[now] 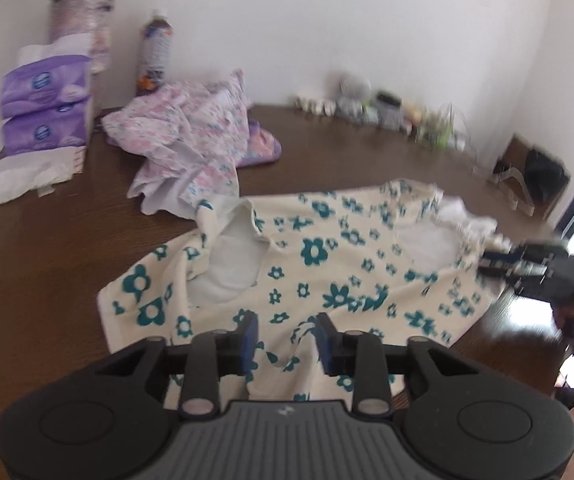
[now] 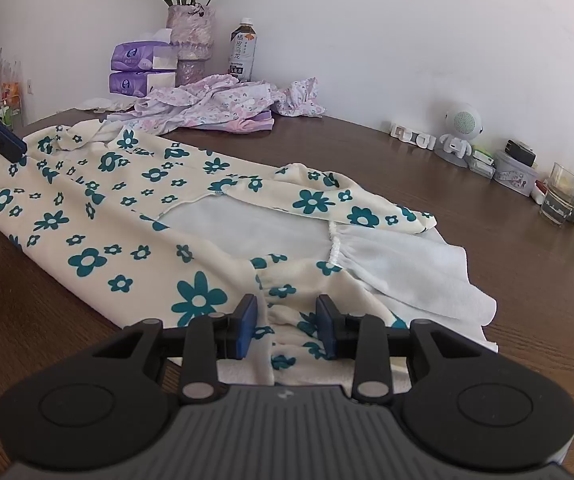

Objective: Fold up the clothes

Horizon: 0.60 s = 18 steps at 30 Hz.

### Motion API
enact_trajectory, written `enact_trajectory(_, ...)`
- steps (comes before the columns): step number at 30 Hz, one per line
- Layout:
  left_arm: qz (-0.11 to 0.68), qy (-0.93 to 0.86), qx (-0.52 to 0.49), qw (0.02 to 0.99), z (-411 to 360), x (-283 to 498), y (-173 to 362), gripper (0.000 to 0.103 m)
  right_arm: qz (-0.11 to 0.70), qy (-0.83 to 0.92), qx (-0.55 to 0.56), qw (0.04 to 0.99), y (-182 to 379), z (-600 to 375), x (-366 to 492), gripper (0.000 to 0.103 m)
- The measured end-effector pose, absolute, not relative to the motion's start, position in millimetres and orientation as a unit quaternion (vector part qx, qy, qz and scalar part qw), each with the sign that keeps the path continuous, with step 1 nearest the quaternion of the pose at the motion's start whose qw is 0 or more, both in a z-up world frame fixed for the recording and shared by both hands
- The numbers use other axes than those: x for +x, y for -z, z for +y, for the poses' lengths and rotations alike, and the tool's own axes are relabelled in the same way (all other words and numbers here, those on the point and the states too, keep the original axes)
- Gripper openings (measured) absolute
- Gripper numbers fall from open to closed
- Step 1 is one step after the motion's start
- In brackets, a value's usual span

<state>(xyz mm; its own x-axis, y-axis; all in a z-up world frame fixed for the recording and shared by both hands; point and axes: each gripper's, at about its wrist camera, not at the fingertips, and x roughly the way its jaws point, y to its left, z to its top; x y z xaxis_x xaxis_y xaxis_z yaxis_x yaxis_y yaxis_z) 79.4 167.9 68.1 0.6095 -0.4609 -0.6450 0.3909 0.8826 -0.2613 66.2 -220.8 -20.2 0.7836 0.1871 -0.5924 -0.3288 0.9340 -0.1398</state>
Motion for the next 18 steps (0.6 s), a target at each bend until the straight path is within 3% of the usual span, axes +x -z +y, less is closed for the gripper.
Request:
enact_trajectory(4,0.341,0.227,-0.069,0.910,179,45,-70,0.046,0.298,-0.136,-0.119,0.937,21,-220,66,0.033)
enact_trajectory(10,0.344,0.204,-0.045,0.915,176,20,-53,0.042,0.297,-0.137,-0.123,0.937,21,-219,66,0.033)
enact_trajectory(13,0.348,0.217,-0.032,0.911,177,19,-47,0.029,0.297,-0.137,-0.123,0.937,21,-219,66,0.033)
enact_trajectory(15,0.360,0.217,-0.012,0.907,177,23,-41,0.026,0.297,-0.136,-0.125,0.937,21,-219,65,0.033)
enact_trajectory(16,0.367,0.221,-0.011,0.904,179,25,-38,0.013,0.296,-0.136,-0.126,0.937,21,-218,65,0.033)
enact_trajectory(18,0.379,0.237,-0.036,0.894,191,30,-35,0.007,0.296,-0.136,-0.127,0.937,22,-218,64,0.033)
